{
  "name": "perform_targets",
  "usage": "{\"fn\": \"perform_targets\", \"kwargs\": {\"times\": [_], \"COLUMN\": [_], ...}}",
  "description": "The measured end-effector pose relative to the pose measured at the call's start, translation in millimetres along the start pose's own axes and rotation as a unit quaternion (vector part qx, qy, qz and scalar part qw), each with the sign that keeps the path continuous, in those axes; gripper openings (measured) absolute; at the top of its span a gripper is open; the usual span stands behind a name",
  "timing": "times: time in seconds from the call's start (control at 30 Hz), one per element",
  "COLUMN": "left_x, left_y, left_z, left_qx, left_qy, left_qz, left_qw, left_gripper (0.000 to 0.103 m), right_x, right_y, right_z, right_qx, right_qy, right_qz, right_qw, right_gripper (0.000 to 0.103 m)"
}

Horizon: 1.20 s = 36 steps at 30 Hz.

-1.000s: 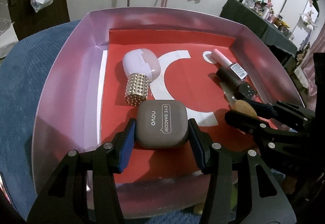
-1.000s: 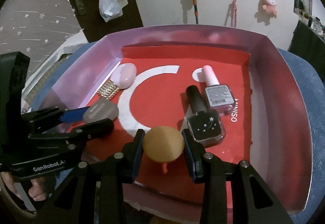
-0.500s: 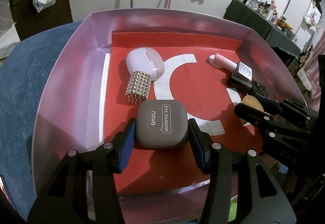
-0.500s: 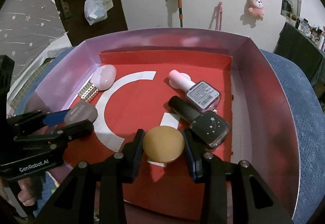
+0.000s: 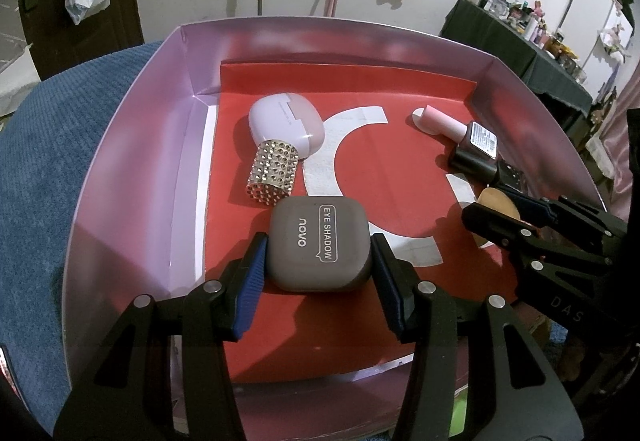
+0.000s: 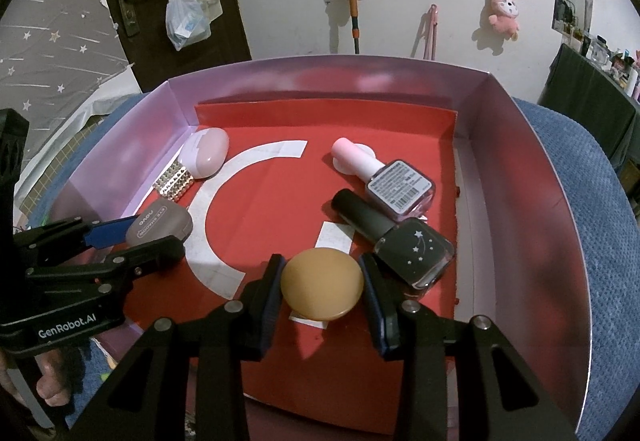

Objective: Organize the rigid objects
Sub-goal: 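Open both tools to release the eye shadow case and compact in the box, then withdraw both tools from the box toward the remaining items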

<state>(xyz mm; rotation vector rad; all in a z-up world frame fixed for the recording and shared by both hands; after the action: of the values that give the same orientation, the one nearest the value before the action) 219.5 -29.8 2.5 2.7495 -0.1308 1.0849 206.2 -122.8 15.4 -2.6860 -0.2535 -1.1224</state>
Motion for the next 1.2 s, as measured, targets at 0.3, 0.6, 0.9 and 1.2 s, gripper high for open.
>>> {"fn": "perform_targets", "kwargs": {"times": [0.3,0.6,0.9,1.2], "left_x": [3.4,3.5,4.6,3.8], "left_y": [-1.5,-0.5,3.4,6.1], "left_z": [1.5,1.3,-11.0,-21.6], "left_qx": [0.001,0.0,-0.006,-0.007], "left_qy": [0.002,0.005,0.027,0.038], "left_qz": [-0.001,0.001,0.009,0.007], "left_qw": [1.0,1.0,0.9996,0.9992], "left_gripper": [0.053,0.062,0.07,0.072], "right_x": [1.3,2.0,2.8,3.3], "right_y": [1.1,1.0,-1.3,-0.7], "right_z": [-1.2,-4.8,-15.7,-32.1], "right_qx": [0.001,0.007,0.008,0.007], "right_qy": [0.001,0.004,0.018,0.041], "right_qz": [0.002,0.002,0.002,0.01], "right_qw": [1.0,1.0,1.0,0.999], "right_gripper": [0.04,0.051,0.064,0.072]}}
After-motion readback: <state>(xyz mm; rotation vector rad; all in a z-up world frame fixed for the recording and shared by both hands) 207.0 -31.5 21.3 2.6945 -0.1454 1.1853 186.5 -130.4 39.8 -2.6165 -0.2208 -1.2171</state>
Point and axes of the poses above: each gripper's, at about its wrist camera, not at the fingertips, and z roughly the way its jaws point, y to its right, x to its top, the point moved 2 cm from there along z, roughly the way its jaws point, and after that the axes turned 9 degrees about y, right-handed, at the moved point
